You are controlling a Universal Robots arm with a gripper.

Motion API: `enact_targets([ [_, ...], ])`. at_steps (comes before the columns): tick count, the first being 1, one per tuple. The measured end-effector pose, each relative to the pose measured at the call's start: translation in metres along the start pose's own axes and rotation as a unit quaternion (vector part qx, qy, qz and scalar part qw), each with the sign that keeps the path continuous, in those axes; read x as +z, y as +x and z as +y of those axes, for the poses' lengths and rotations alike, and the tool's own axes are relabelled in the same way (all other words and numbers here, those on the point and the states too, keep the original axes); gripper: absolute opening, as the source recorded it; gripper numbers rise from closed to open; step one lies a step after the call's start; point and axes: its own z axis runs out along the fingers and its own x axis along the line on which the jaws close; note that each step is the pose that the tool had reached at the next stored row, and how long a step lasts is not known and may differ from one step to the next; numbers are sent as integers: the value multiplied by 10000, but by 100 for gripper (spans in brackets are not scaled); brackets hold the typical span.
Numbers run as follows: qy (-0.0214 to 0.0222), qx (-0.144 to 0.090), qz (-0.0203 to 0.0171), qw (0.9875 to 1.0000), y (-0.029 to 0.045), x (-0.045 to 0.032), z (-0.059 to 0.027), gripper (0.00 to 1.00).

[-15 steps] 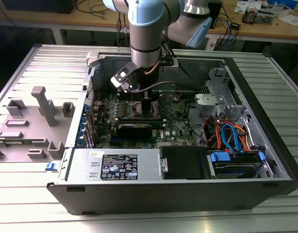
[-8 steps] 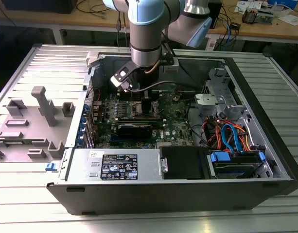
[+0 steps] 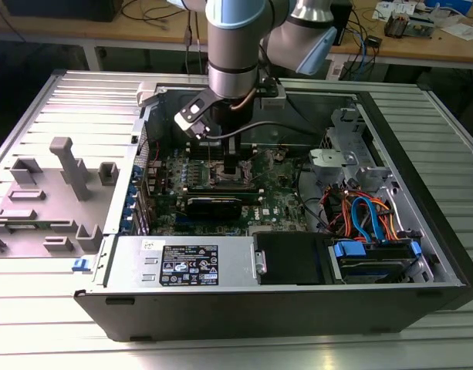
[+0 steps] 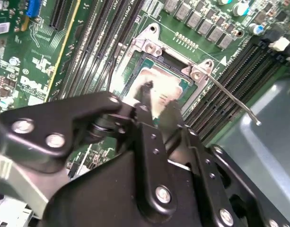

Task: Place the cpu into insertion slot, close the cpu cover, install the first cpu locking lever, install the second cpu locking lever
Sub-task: 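Place the cpu into insertion slot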

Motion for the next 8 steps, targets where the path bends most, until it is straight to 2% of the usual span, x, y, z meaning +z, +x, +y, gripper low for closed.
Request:
enact_targets([
  [1,13,0,0,10000,0,-11,1,24],
  [3,31,0,0,10000,0,-13,9,12],
  [8,30,-30,1,10000,0,-13,11,11],
])
